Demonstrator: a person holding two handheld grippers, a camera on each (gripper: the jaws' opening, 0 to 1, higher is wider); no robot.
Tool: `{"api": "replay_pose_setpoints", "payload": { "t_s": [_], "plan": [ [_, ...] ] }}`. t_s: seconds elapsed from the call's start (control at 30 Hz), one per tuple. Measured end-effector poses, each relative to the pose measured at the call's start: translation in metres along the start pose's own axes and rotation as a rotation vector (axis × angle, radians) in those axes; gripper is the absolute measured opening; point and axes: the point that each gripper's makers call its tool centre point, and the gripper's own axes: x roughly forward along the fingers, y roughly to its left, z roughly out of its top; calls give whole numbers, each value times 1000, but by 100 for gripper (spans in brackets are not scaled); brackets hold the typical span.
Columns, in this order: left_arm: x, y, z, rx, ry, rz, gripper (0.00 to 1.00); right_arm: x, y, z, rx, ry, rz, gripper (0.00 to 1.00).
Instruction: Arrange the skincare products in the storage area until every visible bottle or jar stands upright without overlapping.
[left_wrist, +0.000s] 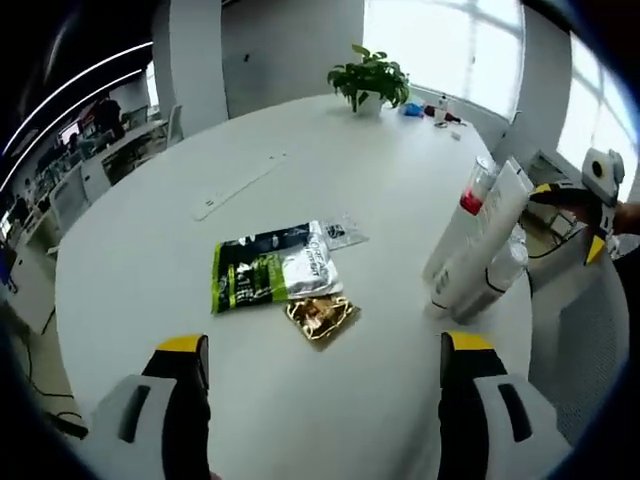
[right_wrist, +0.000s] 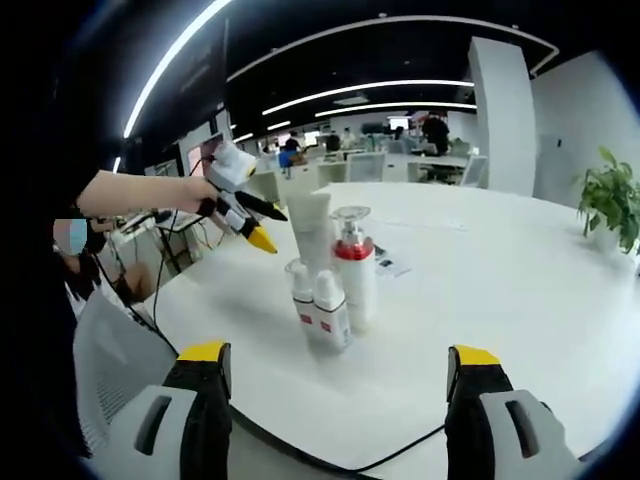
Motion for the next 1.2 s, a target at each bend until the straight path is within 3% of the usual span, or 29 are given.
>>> {"api": "replay_pose_setpoints", "payload": {
  "t_s": [0.47,0.63,0.8,0.9,1.07,1.2],
  "plan": [
    [37,41,12,197,140,-69,90,0,-5,-3,22,8,-13,90],
    [55,56,17,193,144,-101,91,1,-5,-5,20,21,-15,89],
    [65,62,17,302,186,-111,87,1,-6,-6,24,28,-16,89],
    [73,67,20,352,178,-120,86,1,-8,-7,32,30,-21,89],
    [77,72,25,375,176,-108,81,1,-8,-9,33,42,-22,89],
    [90,82,23,419,212,-131,82,2,-7,-10,28,55,-18,89]
  ]
}}
